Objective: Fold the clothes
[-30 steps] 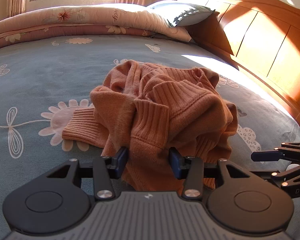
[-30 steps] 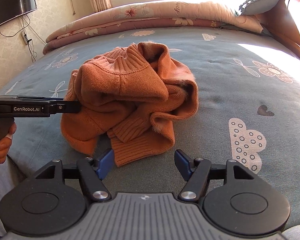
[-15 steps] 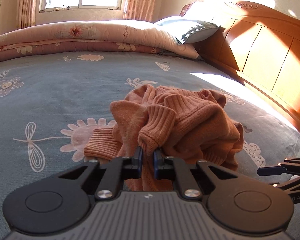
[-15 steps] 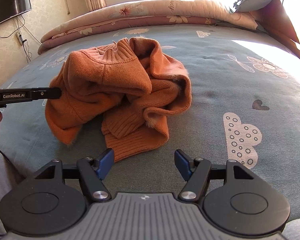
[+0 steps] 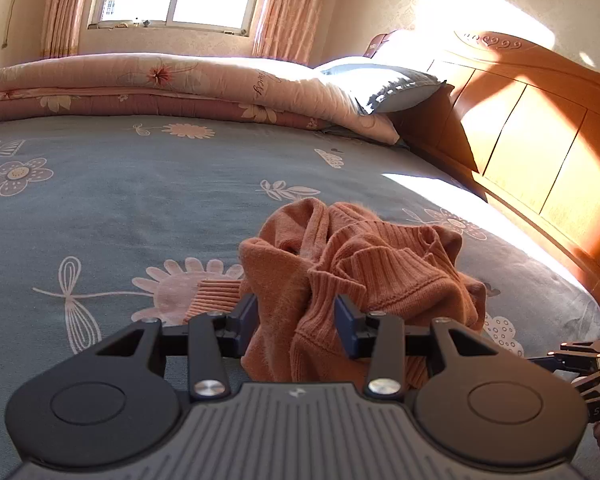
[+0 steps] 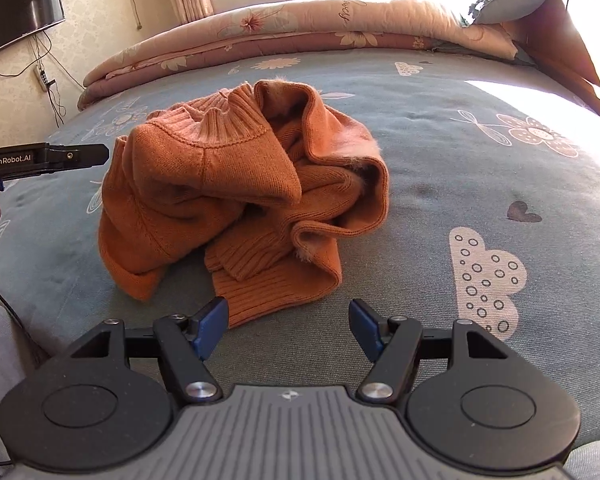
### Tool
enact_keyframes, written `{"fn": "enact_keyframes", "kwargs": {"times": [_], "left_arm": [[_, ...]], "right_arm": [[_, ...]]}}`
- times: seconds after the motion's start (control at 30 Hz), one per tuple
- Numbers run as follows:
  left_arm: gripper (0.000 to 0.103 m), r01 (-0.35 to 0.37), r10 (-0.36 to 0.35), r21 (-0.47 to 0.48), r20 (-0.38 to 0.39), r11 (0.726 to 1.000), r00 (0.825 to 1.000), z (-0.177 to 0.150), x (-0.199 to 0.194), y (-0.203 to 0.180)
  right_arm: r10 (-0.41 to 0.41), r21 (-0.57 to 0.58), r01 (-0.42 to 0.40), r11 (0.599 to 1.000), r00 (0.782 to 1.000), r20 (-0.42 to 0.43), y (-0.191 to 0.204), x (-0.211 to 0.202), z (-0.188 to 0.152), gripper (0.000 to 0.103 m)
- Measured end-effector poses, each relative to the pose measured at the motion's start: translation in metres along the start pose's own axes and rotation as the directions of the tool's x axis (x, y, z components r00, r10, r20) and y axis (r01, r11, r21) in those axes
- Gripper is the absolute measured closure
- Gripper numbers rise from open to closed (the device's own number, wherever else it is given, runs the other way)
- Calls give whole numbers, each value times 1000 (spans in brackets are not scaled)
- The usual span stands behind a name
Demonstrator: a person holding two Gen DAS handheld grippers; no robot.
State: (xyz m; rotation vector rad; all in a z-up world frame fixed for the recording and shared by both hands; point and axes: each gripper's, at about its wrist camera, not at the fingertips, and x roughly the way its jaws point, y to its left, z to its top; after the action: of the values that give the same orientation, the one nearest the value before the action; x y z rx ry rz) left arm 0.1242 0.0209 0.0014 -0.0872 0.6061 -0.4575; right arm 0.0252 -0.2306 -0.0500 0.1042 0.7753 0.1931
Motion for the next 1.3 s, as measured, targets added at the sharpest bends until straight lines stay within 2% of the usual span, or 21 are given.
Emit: {"fn": "enact_keyframes", "kwargs": {"times": [0.13, 0.2, 0.3, 0.4, 0.47, 0.67, 0.73, 0.77, 0.8, 0.9, 1.03, 1.2, 1.23, 1.3], "left_arm": [[56, 19, -19, 10, -1, 1000, 1000, -6, -1, -4], [49, 41, -41, 3, 1, 999, 999, -9, -4, -5], [48, 52, -52, 4, -2, 999, 999, -12, -8, -6], [45, 54, -54, 14, -6, 998, 999, -15, -13, -6], [41, 58, -58, 17, -7, 998, 998, -17, -17, -5], [36, 77, -76, 24, -38, 997, 996, -21, -18, 0], [36, 67, -65, 30, -48, 997, 997, -21, -14, -2], [36, 60, -58, 34, -53, 998, 997, -21, -12, -3], [36, 58, -56, 37, -53, 998, 997, -21, -11, -3], [35, 68, -65, 52, -55, 996, 996, -20, -10, -7], [35, 69, -65, 70, -58, 995, 996, -18, -10, -12], [35, 76, -71, 90, -61, 993, 996, -16, -8, -21], [35, 77, -72, 96, -63, 992, 995, -16, -7, -23], [34, 77, -69, 117, -71, 990, 995, -17, -7, -29]], "right_arm": [[-12, -81, 17, 997, 998, 60, -3, -10, 26, 32], [-14, -150, 31, 988, 994, 112, -2, -15, 46, 32], [-1, -297, 58, 953, 982, 189, 2, -15, 78, 32], [-41, -450, 129, 884, 979, 200, 9, 8, 98, 34], [-57, -510, 145, 848, 981, 184, 8, 27, 107, 41], [-50, -589, 131, 797, 987, 152, 18, 52, 110, 45], [-46, -612, 125, 781, 989, 143, 22, 60, 110, 74], [-45, -624, 122, 772, 989, 138, 24, 63, 110, 97], [-40, -613, 119, 781, 989, 141, 22, 62, 112, 98], [-34, -505, 122, 854, 983, 181, 3, 45, 123, 98], [-158, -383, 239, 892, 960, 231, -39, 22, 133, 98], [-236, -235, 269, 934, 958, 161, -94, 7, 126, 97], [-238, -226, 267, 937, 960, 149, -98, 6, 122, 95], [-223, -237, 251, 939, 965, 139, -94, 2, 112, 81]]}}
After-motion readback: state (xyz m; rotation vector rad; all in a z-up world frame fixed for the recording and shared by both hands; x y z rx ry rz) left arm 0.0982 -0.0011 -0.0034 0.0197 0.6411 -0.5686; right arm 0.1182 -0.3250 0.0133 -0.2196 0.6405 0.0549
